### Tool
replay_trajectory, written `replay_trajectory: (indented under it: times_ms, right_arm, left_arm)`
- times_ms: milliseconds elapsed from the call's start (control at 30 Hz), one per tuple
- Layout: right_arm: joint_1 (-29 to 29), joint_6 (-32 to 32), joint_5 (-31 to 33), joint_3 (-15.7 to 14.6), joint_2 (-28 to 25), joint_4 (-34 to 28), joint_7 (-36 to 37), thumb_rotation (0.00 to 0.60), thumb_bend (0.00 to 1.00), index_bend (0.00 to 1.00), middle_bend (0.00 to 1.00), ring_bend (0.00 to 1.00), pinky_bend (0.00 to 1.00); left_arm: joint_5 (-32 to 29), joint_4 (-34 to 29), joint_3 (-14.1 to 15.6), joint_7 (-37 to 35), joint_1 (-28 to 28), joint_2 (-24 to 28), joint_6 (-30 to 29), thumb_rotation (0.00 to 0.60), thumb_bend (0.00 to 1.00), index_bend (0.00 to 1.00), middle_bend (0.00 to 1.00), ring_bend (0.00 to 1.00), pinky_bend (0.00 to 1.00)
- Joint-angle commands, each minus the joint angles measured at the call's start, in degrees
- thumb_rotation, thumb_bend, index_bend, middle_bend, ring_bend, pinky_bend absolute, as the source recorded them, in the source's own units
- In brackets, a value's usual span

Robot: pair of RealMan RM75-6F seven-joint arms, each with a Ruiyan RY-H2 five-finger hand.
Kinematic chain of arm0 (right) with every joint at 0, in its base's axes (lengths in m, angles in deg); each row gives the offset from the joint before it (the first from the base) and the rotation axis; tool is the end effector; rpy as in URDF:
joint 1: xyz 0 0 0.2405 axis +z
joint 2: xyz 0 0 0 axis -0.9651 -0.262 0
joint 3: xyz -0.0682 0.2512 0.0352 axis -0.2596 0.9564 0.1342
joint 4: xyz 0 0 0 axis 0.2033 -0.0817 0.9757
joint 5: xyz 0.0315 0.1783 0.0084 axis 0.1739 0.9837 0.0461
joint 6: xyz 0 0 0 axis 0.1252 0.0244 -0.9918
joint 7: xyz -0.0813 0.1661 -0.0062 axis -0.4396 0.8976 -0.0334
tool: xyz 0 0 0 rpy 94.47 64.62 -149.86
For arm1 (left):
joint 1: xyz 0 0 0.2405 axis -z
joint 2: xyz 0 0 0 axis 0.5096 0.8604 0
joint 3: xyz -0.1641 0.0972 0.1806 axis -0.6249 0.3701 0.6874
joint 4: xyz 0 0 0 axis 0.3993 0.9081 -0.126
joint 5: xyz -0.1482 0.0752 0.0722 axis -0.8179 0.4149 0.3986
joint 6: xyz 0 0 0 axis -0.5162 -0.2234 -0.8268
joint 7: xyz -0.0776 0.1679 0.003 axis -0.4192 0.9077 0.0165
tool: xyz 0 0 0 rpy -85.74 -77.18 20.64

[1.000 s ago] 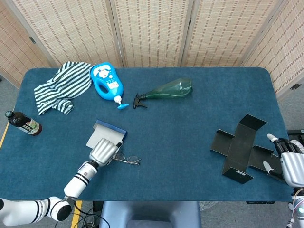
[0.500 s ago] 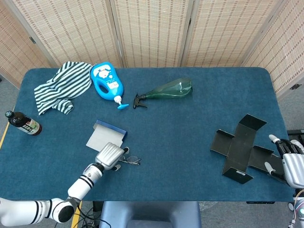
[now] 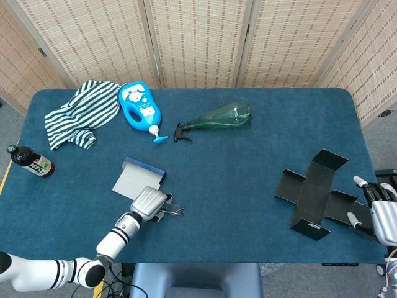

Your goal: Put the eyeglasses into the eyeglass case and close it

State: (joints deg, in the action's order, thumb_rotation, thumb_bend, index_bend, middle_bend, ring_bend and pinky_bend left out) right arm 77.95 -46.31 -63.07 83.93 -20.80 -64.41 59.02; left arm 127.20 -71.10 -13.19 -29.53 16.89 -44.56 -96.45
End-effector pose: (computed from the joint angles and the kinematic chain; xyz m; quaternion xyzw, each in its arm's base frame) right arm -0.3327 -0.2142 0.2092 0.5794 -0.3975 0.3478 0.6207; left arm -0.1252 0.3400 -0.0532 -0.8350 -0.3071 -0.2648 0.3720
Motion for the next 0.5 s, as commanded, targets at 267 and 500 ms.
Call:
replay_trajectory:
  times_ms: [267,500]
  right_arm:
    - [-0.26,-0.26,0.11,0.0,-0.04,0.04,0.11,0.6,0.28,0.1,0.26,0.21,0.21]
    - [-0.23,-0.17,0.17,0.03,-0.12,-0.29,-0.29,0.6,0.28,0.1,0.26,0.21,0.21]
  left_arm:
    - [0.01,1.51,0.05,-0.75,0.3,-1.35,-0.52,0.6,0.39,0.5,1.0,1.0,1.0]
    - [0.36,1.86,0.35,-1.22,0.13,-1.49,-0.95,0.6,0.39,0.53,1.0,1.0,1.0]
